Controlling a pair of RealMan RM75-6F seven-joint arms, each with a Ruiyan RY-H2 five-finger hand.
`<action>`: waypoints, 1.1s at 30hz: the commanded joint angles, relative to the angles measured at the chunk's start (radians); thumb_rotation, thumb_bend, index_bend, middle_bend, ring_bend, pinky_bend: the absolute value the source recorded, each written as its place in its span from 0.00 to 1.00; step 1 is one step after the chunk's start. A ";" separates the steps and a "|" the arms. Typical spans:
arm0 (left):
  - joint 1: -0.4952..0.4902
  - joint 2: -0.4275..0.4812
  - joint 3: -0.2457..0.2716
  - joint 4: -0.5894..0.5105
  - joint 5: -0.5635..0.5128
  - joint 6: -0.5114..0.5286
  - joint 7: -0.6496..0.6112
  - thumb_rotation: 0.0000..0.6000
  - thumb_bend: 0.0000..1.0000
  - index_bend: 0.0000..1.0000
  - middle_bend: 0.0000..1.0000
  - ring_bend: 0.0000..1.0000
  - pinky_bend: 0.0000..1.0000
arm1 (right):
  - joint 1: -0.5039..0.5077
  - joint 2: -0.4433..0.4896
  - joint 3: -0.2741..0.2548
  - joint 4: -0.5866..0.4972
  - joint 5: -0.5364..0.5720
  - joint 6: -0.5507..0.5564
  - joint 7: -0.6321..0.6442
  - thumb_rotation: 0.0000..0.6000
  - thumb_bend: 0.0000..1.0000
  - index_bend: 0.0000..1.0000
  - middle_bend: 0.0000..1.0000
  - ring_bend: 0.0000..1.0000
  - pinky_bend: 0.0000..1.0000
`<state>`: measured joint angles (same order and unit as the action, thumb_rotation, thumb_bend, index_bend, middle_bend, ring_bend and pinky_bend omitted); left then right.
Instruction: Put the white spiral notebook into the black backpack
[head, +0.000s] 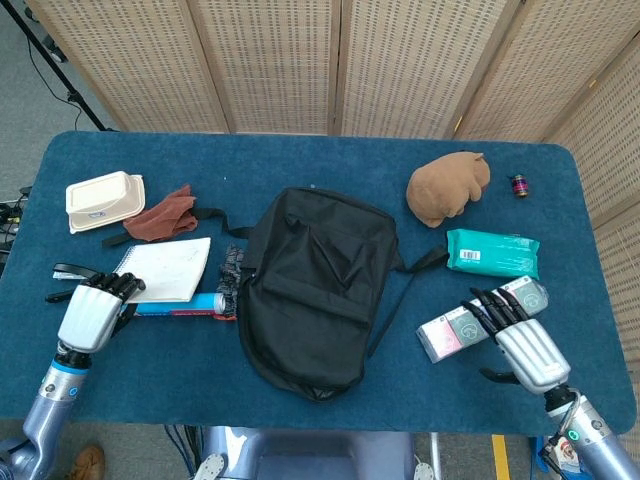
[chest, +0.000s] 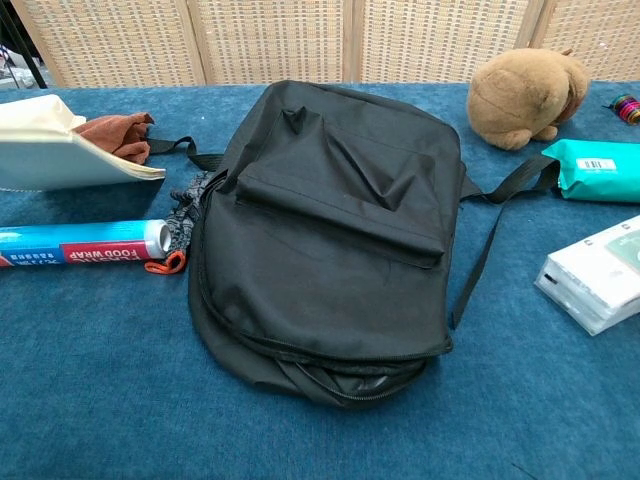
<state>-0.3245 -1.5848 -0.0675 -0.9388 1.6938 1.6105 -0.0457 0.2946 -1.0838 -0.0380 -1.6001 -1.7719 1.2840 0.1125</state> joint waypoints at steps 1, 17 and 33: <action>-0.032 0.063 -0.040 -0.097 -0.012 0.004 0.037 1.00 0.51 0.68 0.57 0.55 0.56 | 0.071 0.031 -0.015 -0.066 -0.041 -0.087 0.020 1.00 0.00 0.12 0.07 0.01 0.04; -0.079 0.155 -0.060 -0.279 -0.039 -0.082 0.173 1.00 0.53 0.68 0.58 0.55 0.56 | 0.274 -0.090 0.041 -0.213 0.080 -0.431 -0.119 1.00 0.00 0.21 0.13 0.06 0.11; -0.072 0.150 -0.053 -0.256 -0.057 -0.072 0.126 1.00 0.53 0.68 0.58 0.55 0.56 | 0.370 -0.297 0.090 -0.194 0.255 -0.548 -0.263 1.00 0.00 0.21 0.13 0.06 0.11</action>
<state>-0.3984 -1.4346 -0.1217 -1.1973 1.6382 1.5365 0.0842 0.6537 -1.3587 0.0470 -1.8094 -1.5316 0.7440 -0.1340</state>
